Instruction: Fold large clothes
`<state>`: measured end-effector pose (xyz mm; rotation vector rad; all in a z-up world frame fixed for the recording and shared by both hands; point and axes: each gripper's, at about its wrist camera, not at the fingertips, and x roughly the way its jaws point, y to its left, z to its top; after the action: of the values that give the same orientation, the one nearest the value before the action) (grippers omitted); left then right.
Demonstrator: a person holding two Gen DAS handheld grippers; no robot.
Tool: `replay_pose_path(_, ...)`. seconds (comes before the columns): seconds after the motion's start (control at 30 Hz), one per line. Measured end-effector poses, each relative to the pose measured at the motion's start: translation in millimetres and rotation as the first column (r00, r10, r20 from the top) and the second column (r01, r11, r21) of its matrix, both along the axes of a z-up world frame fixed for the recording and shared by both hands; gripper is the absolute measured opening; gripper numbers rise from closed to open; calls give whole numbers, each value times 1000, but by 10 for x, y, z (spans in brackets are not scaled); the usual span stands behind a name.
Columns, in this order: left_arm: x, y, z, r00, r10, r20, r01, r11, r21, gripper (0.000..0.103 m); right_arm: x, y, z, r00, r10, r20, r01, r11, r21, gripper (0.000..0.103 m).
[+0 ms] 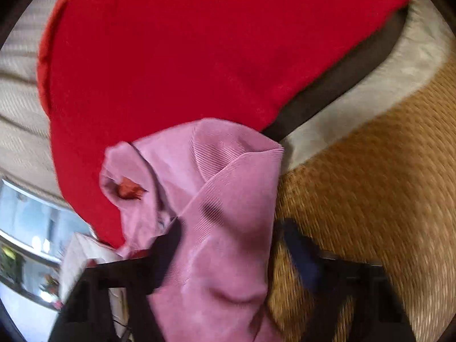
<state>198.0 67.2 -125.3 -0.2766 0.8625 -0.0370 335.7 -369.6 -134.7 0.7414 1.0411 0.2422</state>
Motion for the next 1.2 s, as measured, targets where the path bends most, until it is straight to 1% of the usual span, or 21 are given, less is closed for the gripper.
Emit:
replay_pose_path(0.1, -9, -2, -9, 1000, 0, 5, 0, 1000, -1, 11, -42, 97, 200, 997, -17, 81, 31, 985, -168, 9)
replay_pose_path(0.13, -11, -10, -12, 1000, 0, 7, 0, 1000, 3, 11, -48, 104, 190, 997, -29, 76, 45, 975, -216, 9)
replay_pose_path(0.17, -14, -11, -10, 1000, 0, 7, 0, 1000, 6, 11, -24, 99, 90, 999, -27, 23, 32, 974, -226, 12)
replay_pose_path(0.2, -12, -14, -8, 1000, 0, 5, 0, 1000, 9, 11, -22, 106, 39, 1000, -23, -7, 20, 970, -243, 23)
replay_pose_path(0.23, -9, -19, -9, 1000, 0, 4, 0, 1000, 10, 11, -57, 104, 50, 1000, -26, 1, 26, 963, -268, 42)
replay_pose_path(0.27, -4, -24, -9, 1000, 0, 3, 0, 1000, 10, 11, -136, 94, 118, 999, -44, 32, 51, 954, -297, 63)
replay_pose_path(0.3, 0, -24, -8, 1000, 0, 2, 0, 1000, 10, 11, -242, 83, 212, 995, -69, 66, 87, 945, -314, 91)
replay_pose_path(0.4, 23, -58, 1, 1000, 1, -2, -1, 1000, 31, 12, -673, 133, 601, 978, -81, 194, 128, 961, -245, 91)
replay_pose_path(0.47, 43, -87, 14, 1000, 5, -7, -5, 999, 54, 14, -938, 275, 822, 962, -23, 274, 76, 980, -184, 91)
replay_pose_path(0.53, 69, -73, 35, 999, 25, -22, -23, 997, 67, 23, -1078, 431, 873, 952, 39, 302, -21, 998, -64, 92)
replay_pose_path(0.6, 97, -21, 70, 998, 40, -52, -38, 998, 52, 45, -1012, 619, 641, 978, 72, 198, -63, 997, -50, 92)
replay_pose_path(0.67, 74, 73, 180, 997, 29, -78, -28, 1000, 13, 58, -900, 585, 224, 998, 55, -4, -55, 996, -75, 90)
replay_pose_path(0.73, -25, 199, 333, 999, 21, -42, -22, 999, -30, 68, -1082, 498, 306, 996, 15, 89, -7, 996, -84, 87)
replay_pose_path(0.77, -105, 337, 445, 1000, 19, -5, -19, 998, -62, 81, -1227, 530, 439, 988, 17, 151, 0, 993, -114, 88)
replay_pose_path(0.8, -143, 438, 505, 1000, 23, 18, -22, 997, -79, 86, -1350, 556, 544, 978, 23, 208, 5, 991, -133, 88)
replay_pose_path(0.87, -195, 749, 599, 996, 67, 61, -59, 990, -126, 86, -1674, 628, 733, 944, 36, 329, 18, 987, -158, 92)
replay_pose_path(0.93, -156, 1178, 599, 987, 150, 62, -133, 966, -221, 85, -1954, 757, 730, 916, 76, 393, -4, 984, -180, 97)
replay_pose_path(0.97, -81, 1493, 542, 975, 220, 35, -201, 935, -294, 85, -2080, 844, 652, 907, 100, 408, -18, 979, -201, 97)
replay_pose_path(1.07, 106, 2093, 353, 938, 343, -56, -333, 842, -425, 84, -2265, 1194, 294, 906, 178, 383, -81, 964, -254, 97)
replay_pose_path(1.13, 312, 2459, 207, 911, 396, -114, -399, 778, -485, 84, -2266, 1258, 54, 927, 213, 310, -132, 956, -262, 98)
replay_pose_path(1.2, 478, 2643, 129, 903, 410, -131, -416, 752, -512, 84, -2317, 1288, 115, 907, 239, 346, -139, 947, -289, 98)
